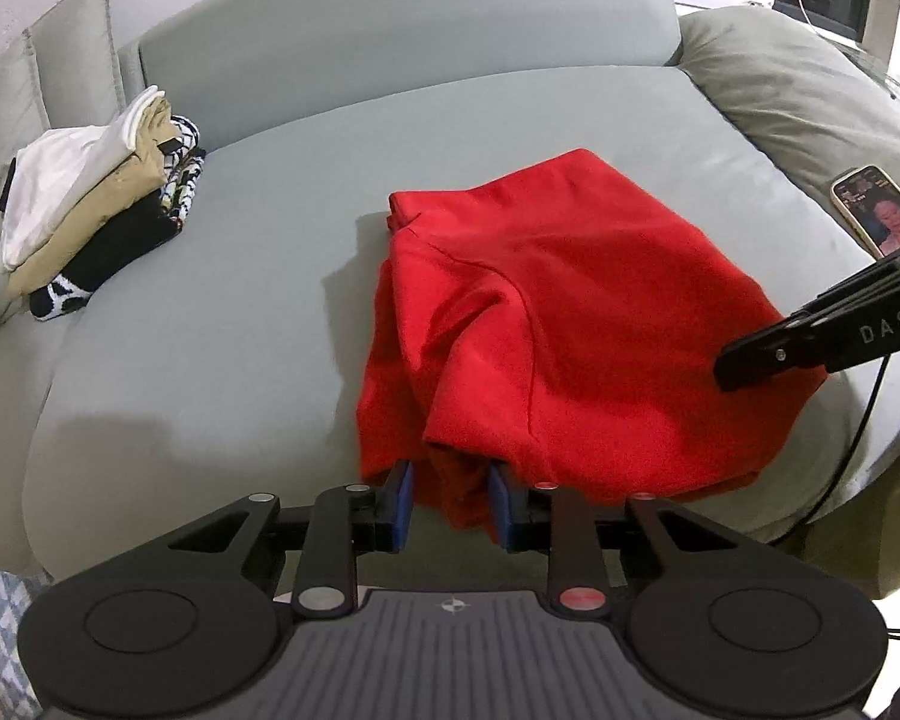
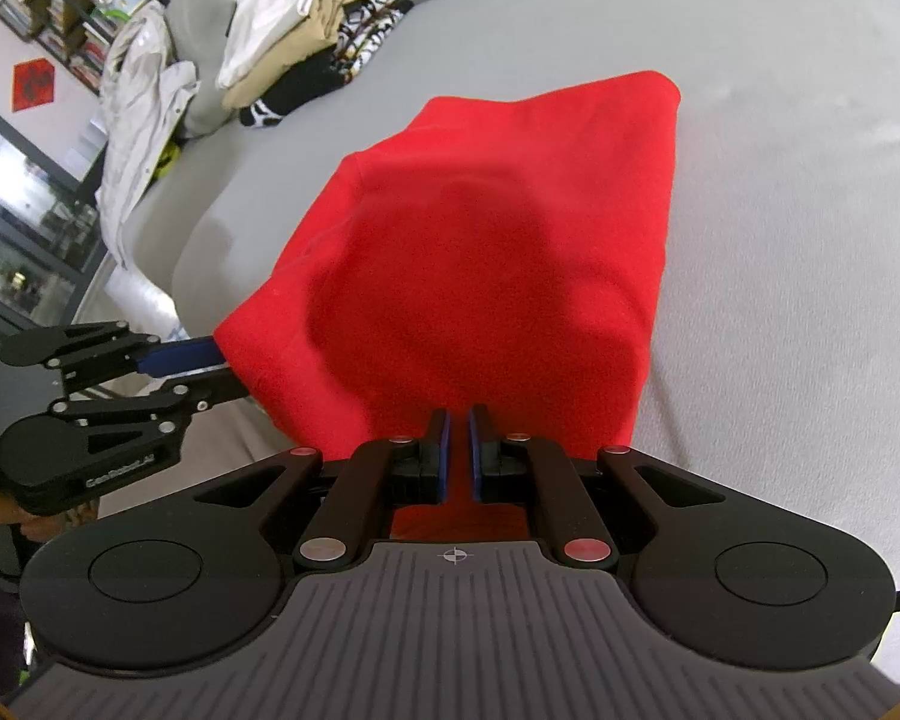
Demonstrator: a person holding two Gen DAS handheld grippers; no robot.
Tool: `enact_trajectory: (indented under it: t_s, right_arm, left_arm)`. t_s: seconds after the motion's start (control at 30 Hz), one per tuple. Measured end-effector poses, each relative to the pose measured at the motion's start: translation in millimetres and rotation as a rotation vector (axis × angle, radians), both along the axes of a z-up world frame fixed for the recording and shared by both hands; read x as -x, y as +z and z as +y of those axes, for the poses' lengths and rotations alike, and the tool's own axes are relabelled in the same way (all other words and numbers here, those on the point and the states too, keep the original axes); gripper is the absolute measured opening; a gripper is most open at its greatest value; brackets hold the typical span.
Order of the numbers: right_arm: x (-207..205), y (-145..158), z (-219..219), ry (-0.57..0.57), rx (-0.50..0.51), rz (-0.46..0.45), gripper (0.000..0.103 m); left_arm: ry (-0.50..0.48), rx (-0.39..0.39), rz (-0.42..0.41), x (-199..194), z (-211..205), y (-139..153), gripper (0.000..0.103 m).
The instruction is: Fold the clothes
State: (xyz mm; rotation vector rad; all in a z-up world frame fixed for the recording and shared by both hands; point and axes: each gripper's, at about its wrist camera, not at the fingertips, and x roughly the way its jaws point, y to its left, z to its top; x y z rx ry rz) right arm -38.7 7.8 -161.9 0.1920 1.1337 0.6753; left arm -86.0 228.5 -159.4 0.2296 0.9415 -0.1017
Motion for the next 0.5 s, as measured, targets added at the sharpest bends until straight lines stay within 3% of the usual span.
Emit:
enact_trajectory:
  t_s: [0.1, 0.17, 0.2, 0.4, 0.47, 0.5]
  right_arm:
    - [-0.1, -0.3, -0.2, 0.0, -0.002, 0.0, 0.01]
    - [-0.3, -0.2, -0.3, 0.002, -0.001, 0.001, 0.01]
    - [-0.2, 0.1, 0.0, 0.003, 0.001, 0.0, 0.01]
    - [-1.1, -0.6, -1.5, 0.004, -0.002, 0.004, 0.01]
    - [-1.1, -0.7, -1.7, 0.004, -0.002, 0.004, 0.01]
    - [-1.1, -0.7, -1.8, 0.005, -0.002, 0.004, 0.01]
  left_arm:
    - [0.054, 0.017, -0.046, -3.1, 1.2, 2.5, 0.026]
    - [0.086, 0.034, -0.062, -4.9, 3.7, 2.8, 0.007]
    - [0.099, 0.032, -0.062, -4.9, 4.6, 3.1, 0.003]
    - [0.212, -0.084, -0.078, -1.3, 23.7, 4.1, 0.0]
    - [0.267, -0.08, -0.051, -1.3, 36.0, 3.9, 0.0]
    - [0.284, -0.042, -0.044, 0.6, 42.0, 5.6, 0.0]
